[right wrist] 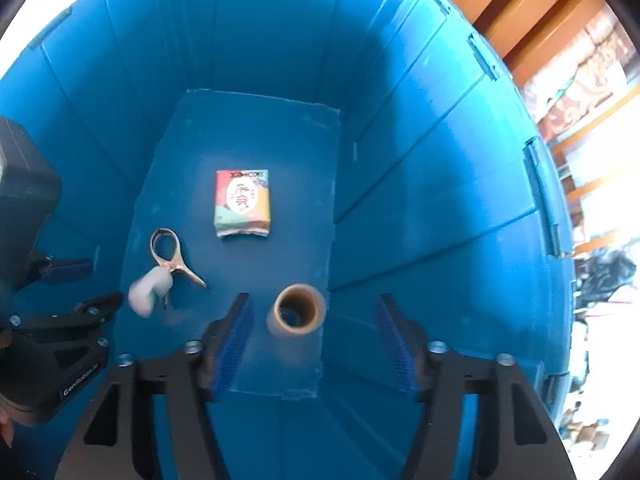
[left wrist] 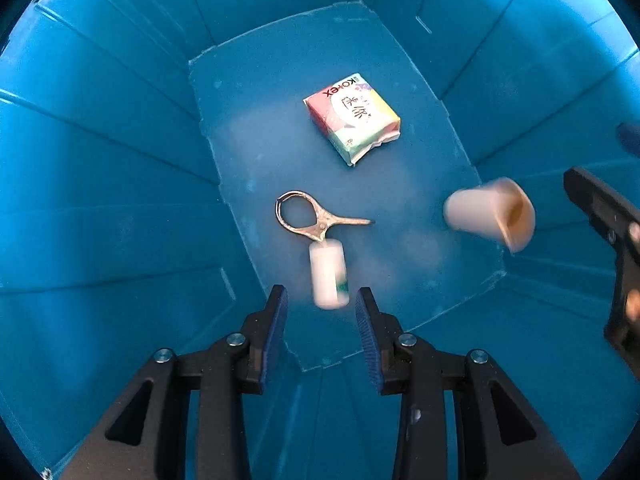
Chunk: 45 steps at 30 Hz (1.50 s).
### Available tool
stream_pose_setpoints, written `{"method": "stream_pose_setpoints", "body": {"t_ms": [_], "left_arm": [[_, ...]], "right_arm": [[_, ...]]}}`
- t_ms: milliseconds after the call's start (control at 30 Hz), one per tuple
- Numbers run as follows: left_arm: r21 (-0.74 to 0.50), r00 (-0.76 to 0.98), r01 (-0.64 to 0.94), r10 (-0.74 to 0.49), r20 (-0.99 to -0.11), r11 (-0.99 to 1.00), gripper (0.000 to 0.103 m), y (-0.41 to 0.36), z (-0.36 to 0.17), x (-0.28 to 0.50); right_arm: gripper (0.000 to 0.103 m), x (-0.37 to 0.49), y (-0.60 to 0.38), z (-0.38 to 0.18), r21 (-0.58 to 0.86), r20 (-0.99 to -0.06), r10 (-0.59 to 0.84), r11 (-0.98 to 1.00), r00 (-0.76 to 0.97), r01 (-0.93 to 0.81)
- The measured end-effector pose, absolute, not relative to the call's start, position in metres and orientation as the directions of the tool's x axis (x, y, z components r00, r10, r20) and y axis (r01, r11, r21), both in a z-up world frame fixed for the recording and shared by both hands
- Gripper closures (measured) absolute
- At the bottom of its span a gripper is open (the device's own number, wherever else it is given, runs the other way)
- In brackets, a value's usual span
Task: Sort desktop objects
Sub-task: 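Open both tools to drop the pill bottle and paper roll into the crate, then withdraw both tools from the crate back toward the item pile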
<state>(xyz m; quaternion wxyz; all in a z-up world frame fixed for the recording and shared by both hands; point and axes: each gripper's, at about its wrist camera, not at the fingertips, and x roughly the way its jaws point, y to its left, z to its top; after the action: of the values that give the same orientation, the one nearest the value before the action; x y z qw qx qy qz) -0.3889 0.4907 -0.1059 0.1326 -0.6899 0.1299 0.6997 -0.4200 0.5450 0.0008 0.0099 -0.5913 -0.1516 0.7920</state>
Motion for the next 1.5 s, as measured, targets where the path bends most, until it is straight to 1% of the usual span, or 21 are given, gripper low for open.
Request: {"method": "stream_pose_setpoints", "body": {"t_ms": [67, 267, 433, 600, 733, 867, 1067, 1200, 1267, 1400, 1500], "left_arm": [[0.0, -0.008, -0.367, 0.003, -1.0, -0.93, 0.069, 0.492, -0.106, -0.387], [-0.009, 0.006, -0.367, 0.007, -1.0, -0.93, 0.069, 0.491, -0.105, -0.385], [-0.012, 0.0, -0.374, 0.013, -1.0, -0.927, 0.069, 0.492, -0.102, -0.385], [-0.017, -0.044, -0.38, 0.037, -0.998, -0.925, 0.069, 0.491, -0.091, -0.384], [-0.04, -0.097, -0.366, 0.081, -0.992, -0.93, 0.069, 0.485, -0.073, -0.381], [-0.037, -0.19, -0.353, 0.111, -0.975, -0.935, 0.069, 0.475, -0.043, -0.37], [-0.039, -0.354, -0.364, 0.177, -0.918, -0.931, 0.069, 0.448, 0.013, -0.335], [-0.038, -0.459, -0.329, 0.195, -0.867, -0.943, 0.069, 0.417, 0.04, -0.31], [-0.027, -0.507, -0.296, 0.181, -0.843, -0.955, 0.069, 0.398, 0.047, -0.298], [0.034, -0.62, -0.207, 0.104, -0.778, -0.978, 0.069, 0.358, 0.057, -0.272], [-0.008, -0.661, -0.162, 0.115, -0.741, -0.987, 0.069, 0.319, 0.061, -0.252]], "right_arm": [[0.016, -0.42, 0.544, 0.001, -0.263, -0.931, 0.205, -0.951, -0.303, 0.163], [0.016, -0.423, 0.546, 0.0, -0.254, -0.936, 0.2, -0.953, -0.29, 0.164], [0.012, -0.421, 0.547, 0.004, -0.248, -0.936, 0.193, -0.955, -0.294, 0.162], [0.004, -0.421, 0.547, 0.007, -0.222, -0.94, 0.164, -0.959, -0.3, 0.174], [0.002, -0.411, 0.551, 0.021, -0.179, -0.942, 0.116, -0.967, -0.314, 0.181], [0.0, -0.391, 0.551, 0.046, -0.153, -0.924, 0.074, -0.97, -0.374, 0.187], [0.0, -0.356, 0.533, 0.08, -0.167, -0.885, 0.047, -0.961, -0.463, 0.222], [0.0, -0.332, 0.513, 0.099, -0.165, -0.849, 0.01, -0.955, -0.529, 0.247], [0.0, -0.321, 0.5, 0.107, -0.168, -0.829, -0.004, -0.952, -0.56, 0.255], [0.0, -0.304, 0.472, 0.118, -0.164, -0.799, -0.05, -0.941, -0.599, 0.297], [0.0, -0.292, 0.444, 0.123, -0.147, -0.779, -0.105, -0.928, -0.618, 0.343]]}}
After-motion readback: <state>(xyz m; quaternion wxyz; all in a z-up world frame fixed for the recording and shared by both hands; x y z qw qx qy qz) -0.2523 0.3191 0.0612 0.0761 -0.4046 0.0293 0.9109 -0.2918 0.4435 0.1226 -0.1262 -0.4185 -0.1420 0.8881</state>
